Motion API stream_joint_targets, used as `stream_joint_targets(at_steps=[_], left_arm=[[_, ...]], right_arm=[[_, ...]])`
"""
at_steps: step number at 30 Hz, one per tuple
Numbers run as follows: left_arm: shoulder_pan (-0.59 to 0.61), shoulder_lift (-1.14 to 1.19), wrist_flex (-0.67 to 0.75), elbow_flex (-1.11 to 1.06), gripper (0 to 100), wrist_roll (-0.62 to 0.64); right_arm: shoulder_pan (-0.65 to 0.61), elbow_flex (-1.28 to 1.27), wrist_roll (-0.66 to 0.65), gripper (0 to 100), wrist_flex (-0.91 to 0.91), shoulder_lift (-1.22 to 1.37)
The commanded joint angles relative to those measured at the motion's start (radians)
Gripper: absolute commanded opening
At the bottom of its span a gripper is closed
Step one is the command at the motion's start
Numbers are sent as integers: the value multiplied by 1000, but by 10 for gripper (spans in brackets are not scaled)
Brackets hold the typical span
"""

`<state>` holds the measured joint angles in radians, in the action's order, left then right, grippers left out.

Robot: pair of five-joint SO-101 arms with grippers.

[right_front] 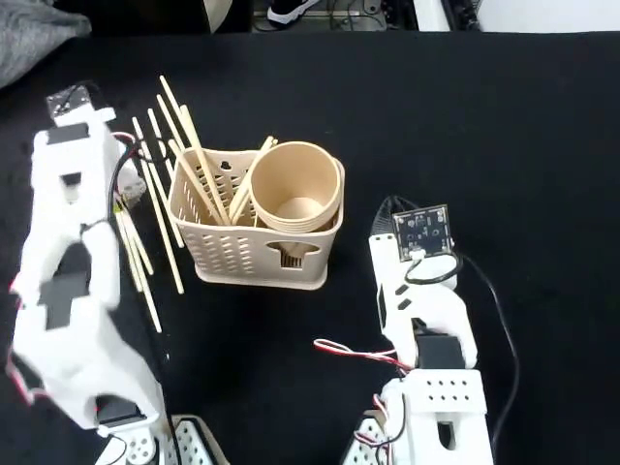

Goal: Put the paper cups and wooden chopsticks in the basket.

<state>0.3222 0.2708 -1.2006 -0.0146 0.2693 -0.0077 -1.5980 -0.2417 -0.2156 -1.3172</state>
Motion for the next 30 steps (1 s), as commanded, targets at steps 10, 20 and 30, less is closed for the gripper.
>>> stream_joint_targets(at_steps=[10, 20, 30], left_arm=[[-2, -967, 617, -835, 29, 14], [-59, -1743, 1008, -1303, 29, 6], [-400, -2087, 1040, -1248, 29, -198]], right_arm=[[11, 7, -5, 11, 6, -1], [11, 7, -5, 11, 6, -1], [11, 7, -5, 11, 5, -1]])
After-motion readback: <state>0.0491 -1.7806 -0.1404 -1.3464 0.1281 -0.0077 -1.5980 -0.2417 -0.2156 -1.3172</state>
